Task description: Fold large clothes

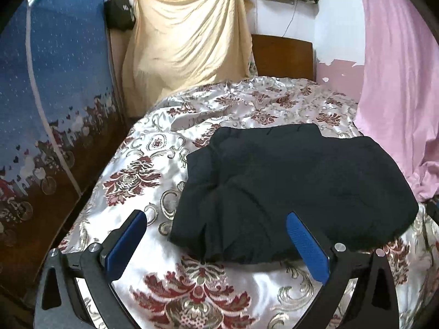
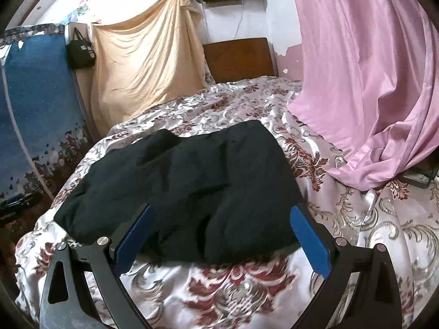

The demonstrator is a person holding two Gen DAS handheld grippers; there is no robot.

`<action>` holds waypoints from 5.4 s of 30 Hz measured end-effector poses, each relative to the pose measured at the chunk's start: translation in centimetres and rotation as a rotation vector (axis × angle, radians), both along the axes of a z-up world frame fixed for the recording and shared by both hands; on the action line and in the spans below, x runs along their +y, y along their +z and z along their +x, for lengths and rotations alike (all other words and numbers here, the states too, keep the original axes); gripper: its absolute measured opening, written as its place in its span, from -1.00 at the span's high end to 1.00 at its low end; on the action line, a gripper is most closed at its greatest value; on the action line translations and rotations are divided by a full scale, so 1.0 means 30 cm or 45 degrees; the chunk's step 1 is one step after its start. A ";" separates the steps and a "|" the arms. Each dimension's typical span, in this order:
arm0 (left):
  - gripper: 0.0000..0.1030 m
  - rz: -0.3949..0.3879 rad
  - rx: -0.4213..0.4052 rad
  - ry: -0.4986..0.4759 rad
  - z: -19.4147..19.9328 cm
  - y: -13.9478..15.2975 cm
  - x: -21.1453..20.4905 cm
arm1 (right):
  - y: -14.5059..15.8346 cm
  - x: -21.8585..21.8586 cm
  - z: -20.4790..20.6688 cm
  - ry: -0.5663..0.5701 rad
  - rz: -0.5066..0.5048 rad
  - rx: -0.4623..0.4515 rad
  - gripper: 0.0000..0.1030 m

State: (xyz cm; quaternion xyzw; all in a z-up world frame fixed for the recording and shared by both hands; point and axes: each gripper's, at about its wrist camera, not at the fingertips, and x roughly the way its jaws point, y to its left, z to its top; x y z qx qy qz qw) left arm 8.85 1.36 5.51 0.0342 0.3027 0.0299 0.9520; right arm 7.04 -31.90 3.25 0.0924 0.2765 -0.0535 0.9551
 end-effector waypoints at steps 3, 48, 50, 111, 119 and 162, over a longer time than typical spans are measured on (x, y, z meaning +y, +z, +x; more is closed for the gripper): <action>-1.00 0.000 -0.058 -0.010 -0.070 -0.003 -0.012 | 0.011 0.045 -0.055 0.017 -0.022 -0.035 -0.89; -1.00 0.037 -0.206 -0.040 -0.481 -0.120 -0.034 | -0.043 0.297 -0.424 0.093 -0.106 -0.099 -0.89; -1.00 0.027 -0.215 -0.046 -0.484 -0.118 -0.030 | -0.042 0.295 -0.426 0.093 -0.102 -0.099 -0.89; -1.00 0.038 -0.211 -0.069 -0.503 -0.123 -0.046 | -0.065 0.310 -0.432 0.096 -0.108 -0.076 -0.89; -1.00 0.037 -0.213 -0.071 -0.503 -0.122 -0.044 | -0.065 0.311 -0.433 0.094 -0.108 -0.077 -0.89; -1.00 0.039 -0.213 -0.075 -0.506 -0.122 -0.044 | -0.065 0.305 -0.432 0.096 -0.106 -0.078 -0.89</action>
